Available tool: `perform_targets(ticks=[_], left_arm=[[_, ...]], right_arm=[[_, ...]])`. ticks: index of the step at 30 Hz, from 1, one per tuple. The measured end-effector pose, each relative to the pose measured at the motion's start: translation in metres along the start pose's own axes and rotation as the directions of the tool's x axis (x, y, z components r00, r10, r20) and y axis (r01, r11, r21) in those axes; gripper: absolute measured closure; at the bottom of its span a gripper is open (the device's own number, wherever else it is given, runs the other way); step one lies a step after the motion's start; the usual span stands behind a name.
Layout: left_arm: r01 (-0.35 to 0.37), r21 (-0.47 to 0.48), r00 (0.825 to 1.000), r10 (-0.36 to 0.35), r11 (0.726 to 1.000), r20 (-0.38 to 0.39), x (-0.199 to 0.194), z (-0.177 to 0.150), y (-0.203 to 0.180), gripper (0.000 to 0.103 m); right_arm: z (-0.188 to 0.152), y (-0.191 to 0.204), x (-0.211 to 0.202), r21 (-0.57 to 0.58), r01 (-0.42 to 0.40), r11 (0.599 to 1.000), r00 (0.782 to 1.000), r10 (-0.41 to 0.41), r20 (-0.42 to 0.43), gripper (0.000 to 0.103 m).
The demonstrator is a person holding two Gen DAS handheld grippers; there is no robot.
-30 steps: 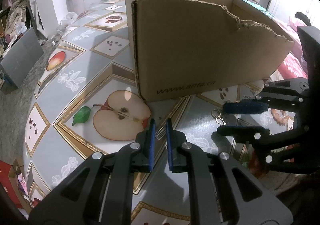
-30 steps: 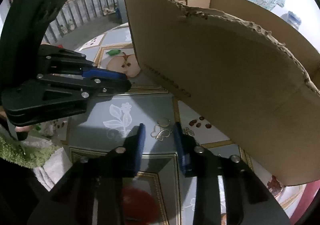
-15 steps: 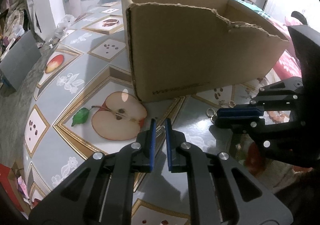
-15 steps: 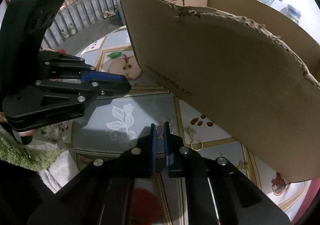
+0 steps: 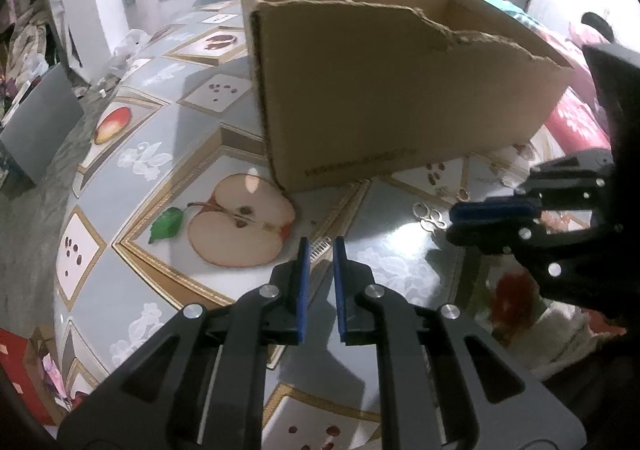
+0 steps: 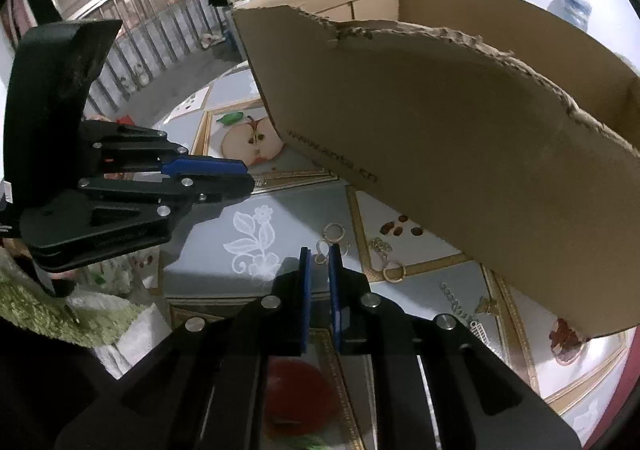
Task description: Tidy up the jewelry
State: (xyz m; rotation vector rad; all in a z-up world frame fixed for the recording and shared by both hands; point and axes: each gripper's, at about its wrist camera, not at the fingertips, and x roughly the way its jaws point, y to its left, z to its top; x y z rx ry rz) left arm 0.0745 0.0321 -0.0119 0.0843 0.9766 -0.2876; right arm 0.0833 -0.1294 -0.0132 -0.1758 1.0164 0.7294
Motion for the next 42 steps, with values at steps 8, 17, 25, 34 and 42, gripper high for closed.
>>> perform_targets(ticks=[8,17,25,34,42], left_arm=[[-0.037,0.077,0.999,0.039,0.996,-0.020,0.010,0.002,-0.006,0.081],[-0.039,0.107,0.999,0.042,0.993,-0.026,0.013,0.006,-0.011,0.098],[-0.038,0.098,0.999,0.040,0.994,-0.026,0.011,0.003,-0.012,0.098],[-0.034,0.094,0.999,0.036,0.995,-0.021,0.010,0.003,-0.013,0.098],[-0.032,0.091,0.999,0.034,0.995,-0.020,0.008,0.001,-0.015,0.098]], right_arm=[[-0.001,0.000,0.001,0.015,0.000,1.000,1.000,0.000,0.007,0.093],[-0.003,-0.003,-0.001,0.038,0.008,0.999,1.000,-0.008,0.011,0.093],[0.000,-0.002,0.001,0.023,0.047,0.999,0.999,-0.047,0.013,0.079],[0.008,0.003,0.008,-0.109,0.054,0.993,0.999,-0.054,0.005,0.076],[0.007,0.003,0.008,-0.113,0.010,0.994,0.999,-0.016,-0.049,0.076]])
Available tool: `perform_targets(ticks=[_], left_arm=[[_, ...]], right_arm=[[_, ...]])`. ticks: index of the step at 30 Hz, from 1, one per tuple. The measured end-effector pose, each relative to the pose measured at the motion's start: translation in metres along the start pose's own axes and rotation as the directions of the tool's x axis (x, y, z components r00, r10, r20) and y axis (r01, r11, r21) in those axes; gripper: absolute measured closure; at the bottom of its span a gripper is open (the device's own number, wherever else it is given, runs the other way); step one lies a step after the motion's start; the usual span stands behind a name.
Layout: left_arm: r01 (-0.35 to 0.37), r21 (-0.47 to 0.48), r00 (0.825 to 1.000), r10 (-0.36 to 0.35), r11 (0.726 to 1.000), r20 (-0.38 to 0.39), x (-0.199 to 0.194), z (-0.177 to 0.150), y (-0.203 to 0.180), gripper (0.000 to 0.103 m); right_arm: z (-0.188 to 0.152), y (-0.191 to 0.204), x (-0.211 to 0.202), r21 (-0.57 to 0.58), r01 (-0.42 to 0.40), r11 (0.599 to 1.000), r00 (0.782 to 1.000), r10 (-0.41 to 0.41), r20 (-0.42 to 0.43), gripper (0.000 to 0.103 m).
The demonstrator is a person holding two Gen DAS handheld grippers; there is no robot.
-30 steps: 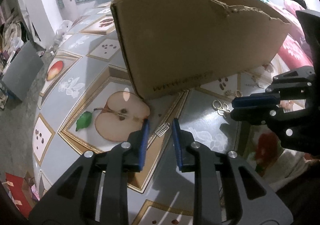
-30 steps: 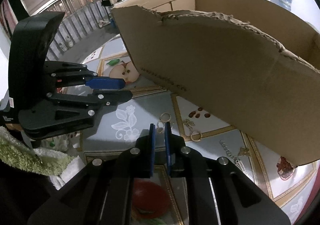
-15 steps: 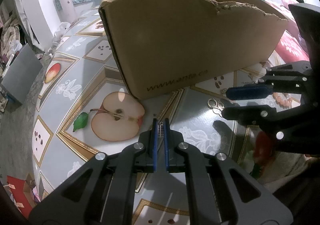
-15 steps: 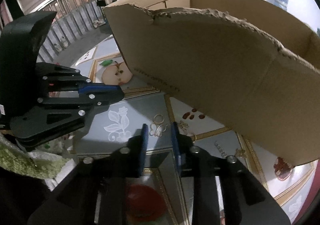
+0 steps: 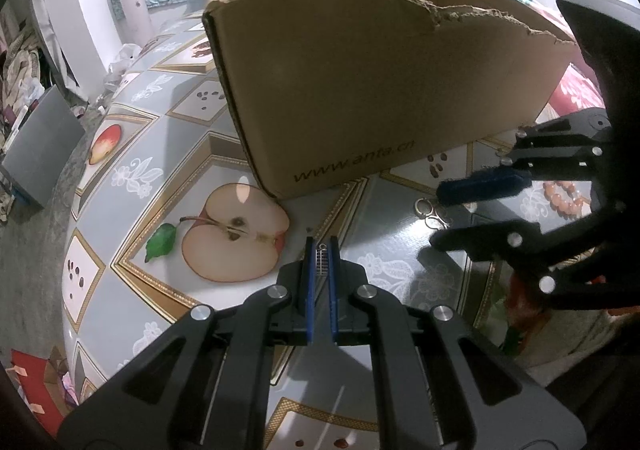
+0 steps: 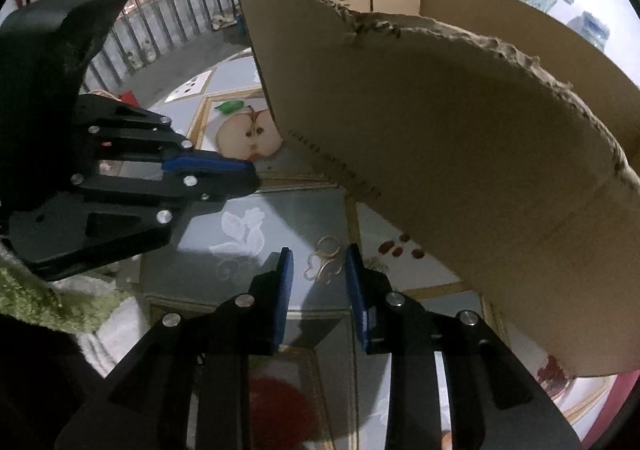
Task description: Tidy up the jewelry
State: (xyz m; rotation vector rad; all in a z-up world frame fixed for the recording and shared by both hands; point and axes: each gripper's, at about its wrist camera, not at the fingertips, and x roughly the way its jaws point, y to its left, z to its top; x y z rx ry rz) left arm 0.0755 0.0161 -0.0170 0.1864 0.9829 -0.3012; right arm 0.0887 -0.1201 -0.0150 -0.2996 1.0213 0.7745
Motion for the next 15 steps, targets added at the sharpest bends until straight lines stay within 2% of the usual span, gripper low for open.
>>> perform_targets(ticks=[5,10,15], left_arm=[[0.000,0.000,1.000,0.000,1.000,0.001,0.000,0.000,0.000,0.098],[0.000,0.000,1.000,0.000,1.000,0.001,0.000,0.000,0.000,0.098],[0.000,-0.001,1.000,0.000,1.000,0.001,0.000,0.000,-0.001,0.098]], right_arm=[[-0.002,0.011,0.001,-0.039,-0.003,0.999,1.000,0.002,-0.021,0.076],[0.002,0.018,0.003,-0.095,0.067,0.993,0.998,-0.068,-0.007,0.076],[0.005,0.015,0.006,-0.087,0.099,0.991,0.995,-0.101,-0.014,0.076]])
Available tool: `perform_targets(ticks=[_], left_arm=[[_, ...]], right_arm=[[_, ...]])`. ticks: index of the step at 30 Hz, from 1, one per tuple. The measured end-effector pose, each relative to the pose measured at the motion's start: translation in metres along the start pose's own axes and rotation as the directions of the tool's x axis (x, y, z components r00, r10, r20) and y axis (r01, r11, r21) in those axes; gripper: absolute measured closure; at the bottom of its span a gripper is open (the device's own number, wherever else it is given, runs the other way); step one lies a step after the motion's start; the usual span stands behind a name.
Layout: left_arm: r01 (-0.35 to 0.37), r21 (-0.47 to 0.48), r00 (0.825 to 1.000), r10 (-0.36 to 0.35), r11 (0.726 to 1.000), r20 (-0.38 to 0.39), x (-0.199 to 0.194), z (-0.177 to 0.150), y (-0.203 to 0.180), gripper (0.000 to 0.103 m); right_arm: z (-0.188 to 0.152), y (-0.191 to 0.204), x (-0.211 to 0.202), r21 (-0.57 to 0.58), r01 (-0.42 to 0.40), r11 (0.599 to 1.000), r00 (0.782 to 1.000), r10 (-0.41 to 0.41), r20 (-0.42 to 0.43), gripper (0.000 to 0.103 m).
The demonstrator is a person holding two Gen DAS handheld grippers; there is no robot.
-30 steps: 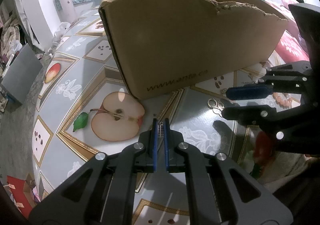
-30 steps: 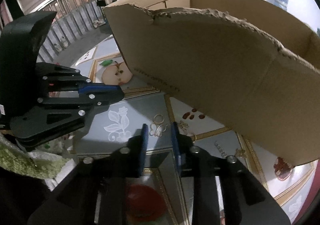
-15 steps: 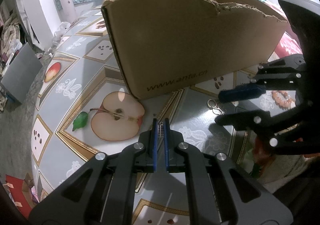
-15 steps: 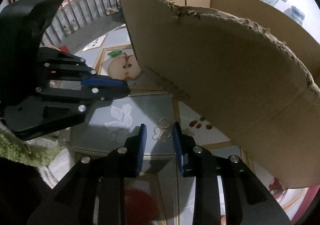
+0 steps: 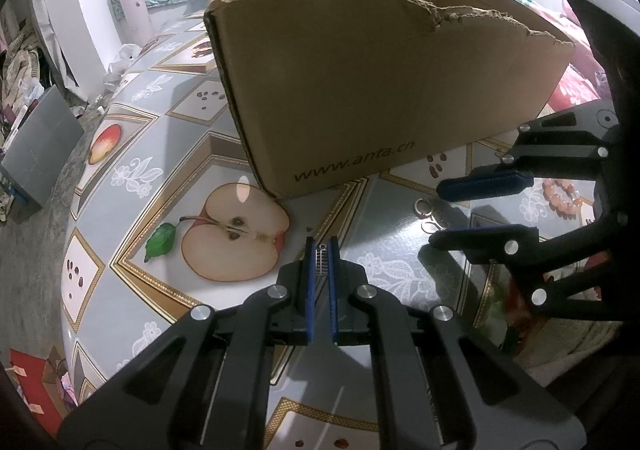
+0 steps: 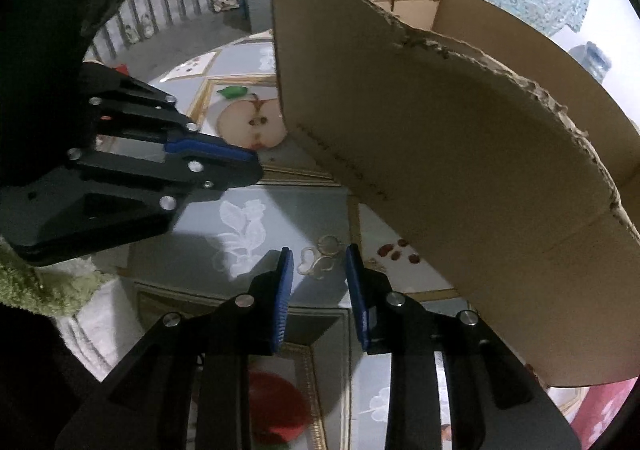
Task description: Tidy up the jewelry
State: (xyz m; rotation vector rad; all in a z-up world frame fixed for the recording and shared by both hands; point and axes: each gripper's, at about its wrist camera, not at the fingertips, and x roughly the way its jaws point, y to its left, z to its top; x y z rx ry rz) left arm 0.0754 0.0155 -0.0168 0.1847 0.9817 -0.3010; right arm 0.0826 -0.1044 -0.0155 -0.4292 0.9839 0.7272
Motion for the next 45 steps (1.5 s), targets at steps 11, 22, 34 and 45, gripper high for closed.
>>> perform_targets(ticks=[11,22,34,45], left_arm=[[0.000,-0.003,1.000,0.000,1.000,0.002,0.001,0.001,0.001,0.098],[0.001,-0.013,1.000,-0.001,1.000,0.009,0.001,0.000,0.001,0.098],[0.005,-0.017,1.000,-0.004,1.000,0.013,0.001,0.000,0.002,0.098],[0.020,-0.027,1.000,-0.019,0.999,0.017,0.000,-0.002,-0.001,0.099]], right_arm=[[0.004,0.005,0.006,0.159,0.015,0.987,1.000,-0.011,-0.028,0.091],[-0.002,-0.005,0.002,0.254,-0.016,0.967,1.000,0.020,-0.014,0.092],[-0.013,-0.020,-0.014,0.296,-0.032,0.955,0.999,0.031,0.007,0.099],[-0.018,-0.024,-0.026,0.316,-0.037,0.948,0.999,0.024,0.047,0.099]])
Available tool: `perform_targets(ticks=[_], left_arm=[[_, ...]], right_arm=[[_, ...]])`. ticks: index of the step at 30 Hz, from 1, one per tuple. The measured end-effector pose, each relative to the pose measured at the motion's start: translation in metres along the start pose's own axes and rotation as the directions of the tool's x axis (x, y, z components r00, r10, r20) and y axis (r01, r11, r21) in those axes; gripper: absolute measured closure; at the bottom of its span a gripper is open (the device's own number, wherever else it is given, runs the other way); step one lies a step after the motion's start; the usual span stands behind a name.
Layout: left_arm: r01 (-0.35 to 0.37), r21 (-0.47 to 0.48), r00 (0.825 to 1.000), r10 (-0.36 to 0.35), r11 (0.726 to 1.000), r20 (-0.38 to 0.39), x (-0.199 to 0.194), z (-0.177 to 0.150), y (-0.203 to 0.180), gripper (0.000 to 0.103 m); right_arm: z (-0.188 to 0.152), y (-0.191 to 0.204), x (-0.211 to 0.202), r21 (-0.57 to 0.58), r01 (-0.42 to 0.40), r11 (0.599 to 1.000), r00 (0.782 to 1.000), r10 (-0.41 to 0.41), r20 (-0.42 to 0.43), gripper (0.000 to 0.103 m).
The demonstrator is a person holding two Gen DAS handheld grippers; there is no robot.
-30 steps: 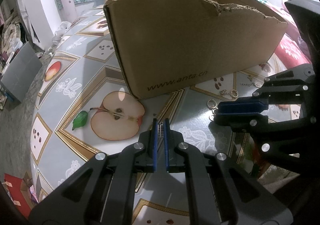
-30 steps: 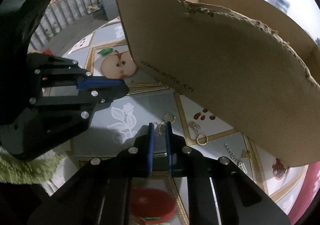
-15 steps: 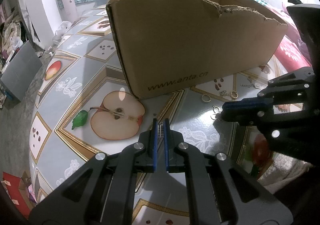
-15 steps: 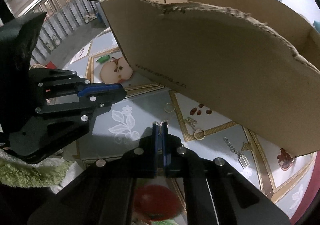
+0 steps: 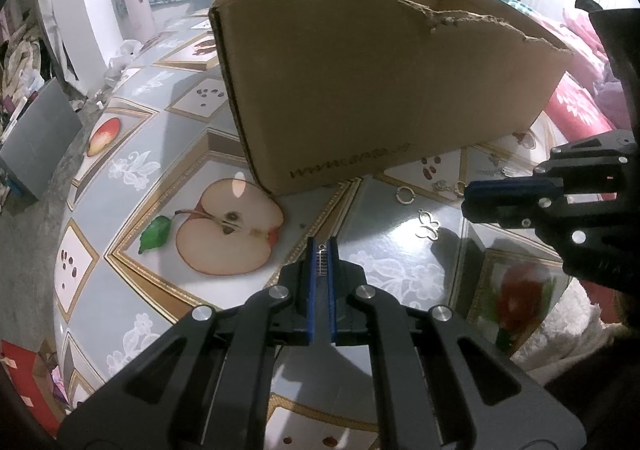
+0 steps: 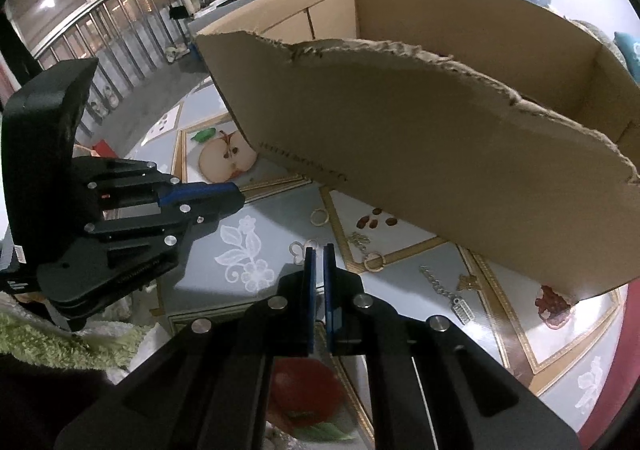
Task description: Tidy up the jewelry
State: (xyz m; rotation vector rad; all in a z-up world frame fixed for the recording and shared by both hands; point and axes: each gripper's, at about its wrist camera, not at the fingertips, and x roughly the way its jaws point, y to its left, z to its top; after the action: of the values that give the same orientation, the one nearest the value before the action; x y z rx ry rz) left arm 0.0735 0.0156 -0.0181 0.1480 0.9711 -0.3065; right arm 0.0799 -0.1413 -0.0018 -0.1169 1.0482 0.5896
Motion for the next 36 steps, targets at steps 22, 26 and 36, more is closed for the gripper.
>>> perform_targets(ticks=[22,26,36], left_arm=[[0.027,-0.008,0.998,-0.027,1.000,0.052,-0.019,0.001,-0.007,0.099],[0.024,-0.011,0.999,-0.023,1.000,0.048,-0.017,0.001,-0.007,0.099],[0.026,-0.017,0.999,-0.025,1.000,0.042,-0.015,-0.001,-0.006,0.099]], right_arm=[[-0.008,-0.002,-0.009,0.023,0.020,1.000,0.998,-0.021,0.053,0.097],[-0.010,-0.012,-0.005,0.054,0.063,0.997,0.997,-0.065,0.047,0.089],[-0.006,-0.013,0.013,0.008,0.104,0.994,0.994,-0.105,0.042,0.085]])
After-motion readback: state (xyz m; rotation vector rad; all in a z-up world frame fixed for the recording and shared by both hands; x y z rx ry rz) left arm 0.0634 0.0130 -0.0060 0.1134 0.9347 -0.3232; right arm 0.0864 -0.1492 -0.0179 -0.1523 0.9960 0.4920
